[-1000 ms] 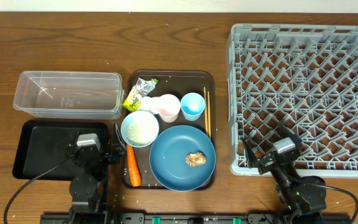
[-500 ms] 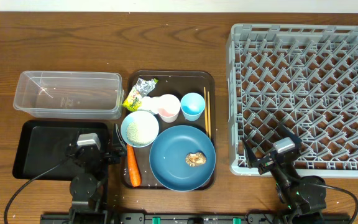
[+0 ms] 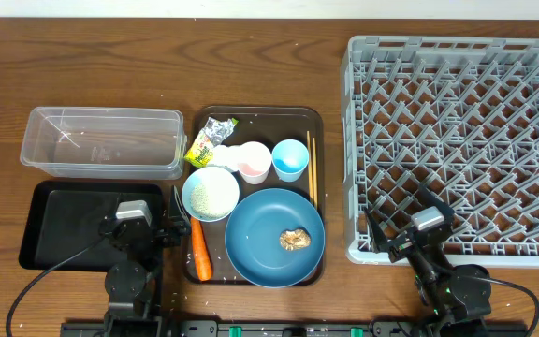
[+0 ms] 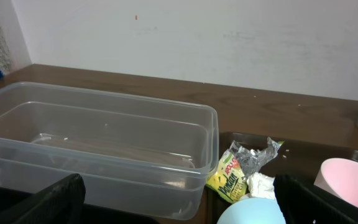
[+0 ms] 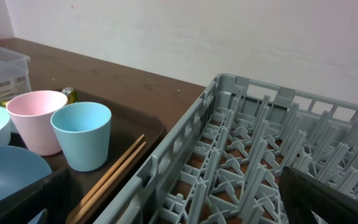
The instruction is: Sort waste into correct bins and load items into the dishwasher rack
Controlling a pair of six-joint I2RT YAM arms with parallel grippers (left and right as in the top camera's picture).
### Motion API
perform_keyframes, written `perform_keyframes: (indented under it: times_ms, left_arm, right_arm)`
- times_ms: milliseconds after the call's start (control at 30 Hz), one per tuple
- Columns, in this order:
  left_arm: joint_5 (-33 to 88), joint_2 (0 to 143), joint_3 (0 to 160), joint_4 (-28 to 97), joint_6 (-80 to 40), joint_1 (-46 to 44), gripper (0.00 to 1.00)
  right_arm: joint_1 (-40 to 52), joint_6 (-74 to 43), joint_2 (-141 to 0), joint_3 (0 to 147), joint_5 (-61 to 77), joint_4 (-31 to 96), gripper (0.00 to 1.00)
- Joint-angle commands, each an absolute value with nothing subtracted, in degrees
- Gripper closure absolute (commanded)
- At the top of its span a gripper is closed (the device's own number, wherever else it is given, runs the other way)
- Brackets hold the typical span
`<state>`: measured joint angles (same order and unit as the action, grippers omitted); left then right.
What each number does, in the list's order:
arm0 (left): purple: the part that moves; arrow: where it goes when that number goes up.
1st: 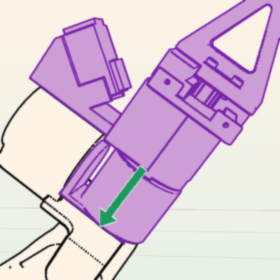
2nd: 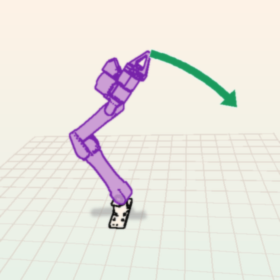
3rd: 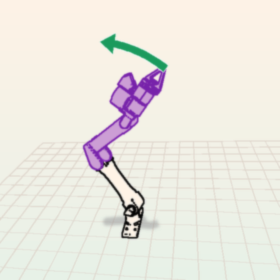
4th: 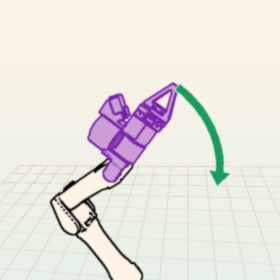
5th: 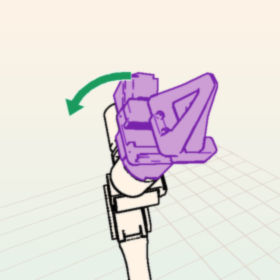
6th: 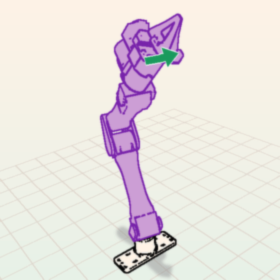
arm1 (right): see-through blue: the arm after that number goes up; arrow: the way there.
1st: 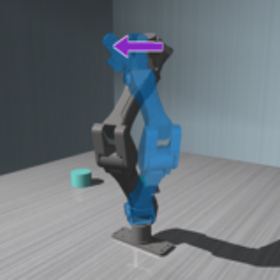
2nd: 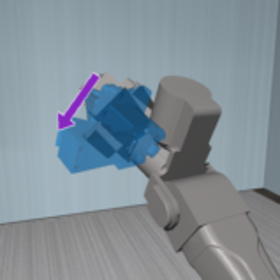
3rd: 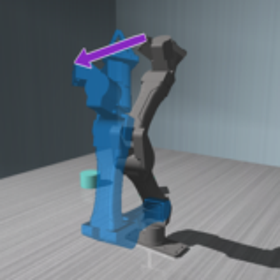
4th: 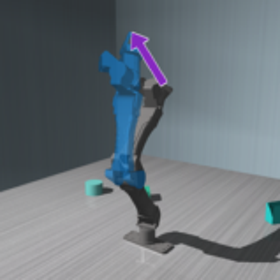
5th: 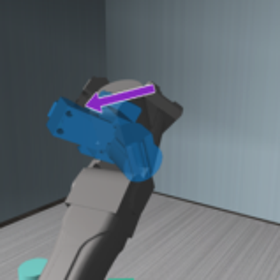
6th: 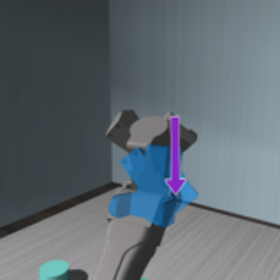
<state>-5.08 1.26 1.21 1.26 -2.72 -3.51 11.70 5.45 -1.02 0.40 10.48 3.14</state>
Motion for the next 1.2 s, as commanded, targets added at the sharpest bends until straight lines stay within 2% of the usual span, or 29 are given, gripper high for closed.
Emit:
perform_keyframes:
  times_ms: [0,567,867,1000,1167]
  left_arm:
    - [-6.0,1.4,0.2,3.6,-2.2,-3.7,0.02]
    - [-7.1,1.4,0.2,2.2,-2.2,-3.7,0.02]
    - [-1.2,1.5,0.3,2.3,-2.2,-3.7,0.02]
    - [3.8,1.5,1.7,-2.0,-2.2,-3.7,0.02]
    - [3.9,2.0,7.4,-1.9,-2.2,-3.7,0.02]
  right_arm:
    - [10.9,6.0,-1.1,0.3,10.5,3.3,0.01]
    - [10.9,5.9,-1.1,0.3,11.2,2.9,0.01]
    - [10.9,5.6,-1.1,0.3,13.0,2.3,0.01]
    - [10.9,0.7,-1.1,0.8,13.1,-0.6,0.01]
    - [10.9,-0.4,-1.1,4.8,12.5,0.3,0.01]
